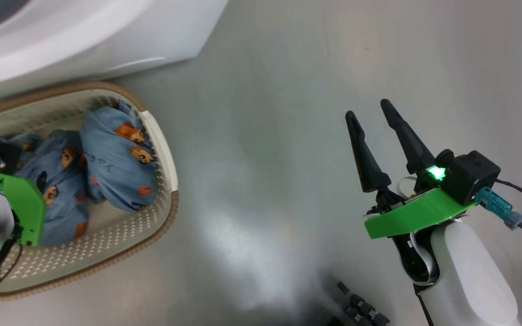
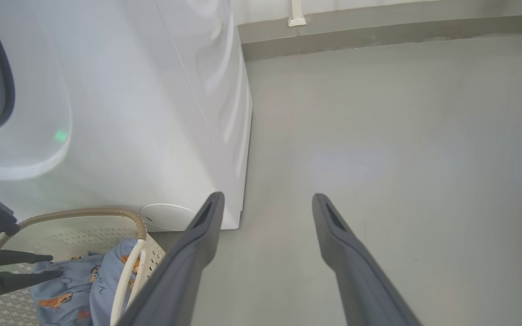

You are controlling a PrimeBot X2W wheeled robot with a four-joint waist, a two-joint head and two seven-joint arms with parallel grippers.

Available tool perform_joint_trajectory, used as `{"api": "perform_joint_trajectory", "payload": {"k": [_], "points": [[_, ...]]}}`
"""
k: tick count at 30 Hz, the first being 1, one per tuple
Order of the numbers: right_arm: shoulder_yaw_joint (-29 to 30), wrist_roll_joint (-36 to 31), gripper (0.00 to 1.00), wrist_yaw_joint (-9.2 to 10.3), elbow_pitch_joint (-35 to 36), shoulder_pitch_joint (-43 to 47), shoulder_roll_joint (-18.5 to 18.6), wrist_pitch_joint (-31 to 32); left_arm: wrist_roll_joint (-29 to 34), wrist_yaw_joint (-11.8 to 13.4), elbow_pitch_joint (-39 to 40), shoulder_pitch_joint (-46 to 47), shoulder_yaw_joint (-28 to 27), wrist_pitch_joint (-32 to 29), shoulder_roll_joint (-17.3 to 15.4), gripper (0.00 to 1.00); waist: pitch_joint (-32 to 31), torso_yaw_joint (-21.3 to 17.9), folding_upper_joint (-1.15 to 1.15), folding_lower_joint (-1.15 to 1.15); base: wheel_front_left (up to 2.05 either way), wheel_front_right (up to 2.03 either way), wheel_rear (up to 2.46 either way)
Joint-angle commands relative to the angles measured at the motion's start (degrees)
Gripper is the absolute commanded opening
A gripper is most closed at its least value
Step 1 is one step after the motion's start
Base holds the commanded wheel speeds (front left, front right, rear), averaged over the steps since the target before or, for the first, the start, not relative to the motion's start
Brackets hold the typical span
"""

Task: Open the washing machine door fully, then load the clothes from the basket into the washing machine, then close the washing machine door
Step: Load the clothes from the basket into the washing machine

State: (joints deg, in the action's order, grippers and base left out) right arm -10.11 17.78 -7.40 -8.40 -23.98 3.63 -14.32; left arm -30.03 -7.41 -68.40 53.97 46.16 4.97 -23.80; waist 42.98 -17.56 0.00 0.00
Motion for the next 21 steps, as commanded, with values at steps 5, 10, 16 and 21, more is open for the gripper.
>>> {"api": "perform_joint_trajectory", "payload": {"k": [5, 10, 16, 21], "points": [[-2.0, 0.4, 1.00, -0.09, 1.8, 0.0, -0.5, -0.7, -1.9, -0.1, 0.5, 1.9, 3.3, -2.6, -3.7, 1.00, 2.7, -1.6, 0.00, 0.00, 0.00, 0.00, 0.00], [-2.9, 0.6, 1.00, -0.09, 2.3, -0.5, -0.6, -0.7, -5.1, -0.1, 2.0, 2.1, 8.1, -6.2, -4.8, 1.00, 4.2, -2.5, 0.00, 0.00, 0.00, 0.00, 0.00], [-3.4, 0.9, 1.00, -0.09, 3.0, -0.8, -0.7, -0.7, -8.4, -0.1, 3.0, 2.6, 12.3, -8.2, -5.9, 1.00, 5.3, -3.2, 0.00, 0.00, 0.00, 0.00, 0.00], [-3.2, 0.7, 1.00, -0.09, 3.4, -1.0, -0.7, -0.7, -11.2, -0.1, 3.2, 3.1, 15.0, -8.9, -6.2, 0.00, 5.4, -3.1, 0.00, 0.00, 0.00, 0.00, 0.00]]}}
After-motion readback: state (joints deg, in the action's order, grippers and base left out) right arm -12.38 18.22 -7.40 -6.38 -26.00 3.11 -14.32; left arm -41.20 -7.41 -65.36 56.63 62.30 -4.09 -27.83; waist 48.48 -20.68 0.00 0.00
